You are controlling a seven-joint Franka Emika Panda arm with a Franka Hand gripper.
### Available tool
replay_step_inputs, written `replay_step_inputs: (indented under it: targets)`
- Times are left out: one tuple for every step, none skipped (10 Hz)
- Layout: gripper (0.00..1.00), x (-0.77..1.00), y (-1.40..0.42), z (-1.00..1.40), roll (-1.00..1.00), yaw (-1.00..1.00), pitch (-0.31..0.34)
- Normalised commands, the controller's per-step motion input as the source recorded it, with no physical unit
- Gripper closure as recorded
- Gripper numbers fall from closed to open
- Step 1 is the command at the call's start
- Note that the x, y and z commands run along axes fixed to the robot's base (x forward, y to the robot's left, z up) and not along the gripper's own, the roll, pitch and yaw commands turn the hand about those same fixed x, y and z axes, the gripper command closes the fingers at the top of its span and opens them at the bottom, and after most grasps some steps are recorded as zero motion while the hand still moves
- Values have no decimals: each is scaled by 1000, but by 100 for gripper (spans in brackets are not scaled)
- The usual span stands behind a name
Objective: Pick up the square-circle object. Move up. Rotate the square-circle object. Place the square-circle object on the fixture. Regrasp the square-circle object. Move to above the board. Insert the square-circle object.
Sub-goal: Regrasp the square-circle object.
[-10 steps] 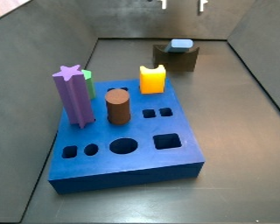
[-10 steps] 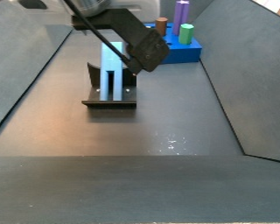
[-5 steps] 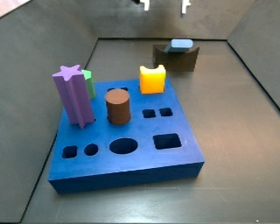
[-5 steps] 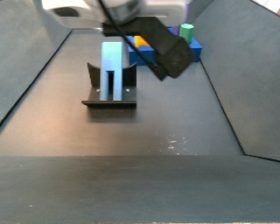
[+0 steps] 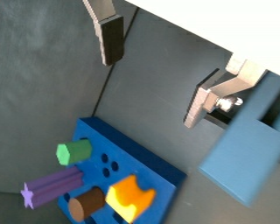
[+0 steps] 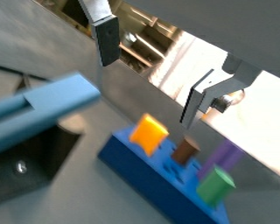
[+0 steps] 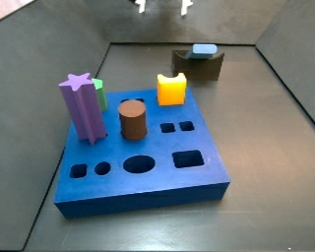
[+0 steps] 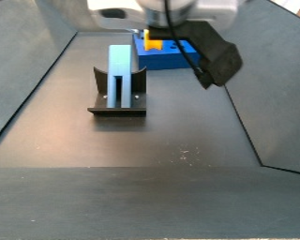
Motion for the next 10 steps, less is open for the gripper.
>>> replay_step_inputs:
  targets:
    - [0, -290, -1000, -735, 1000, -876, -41]
    - [0, -174, -1000, -624, 1000, -877, -56]
    - [0, -27, -678, -229, 1000, -885, -93]
    - [0, -19, -529, -126, 1000, -886, -108]
    - [0, -42, -157, -19, 1000, -882, -147]
    - [0, -49, -44, -3, 1000, -883, -162]
    - [0, -38, -20, 5, 1000, -890, -189]
    - [0, -32, -34, -1, 1000, -891, -206]
    - [0, -34, -27, 2, 1000, -891, -223]
    - [0, -39, -16, 11, 1000, -893, -241]
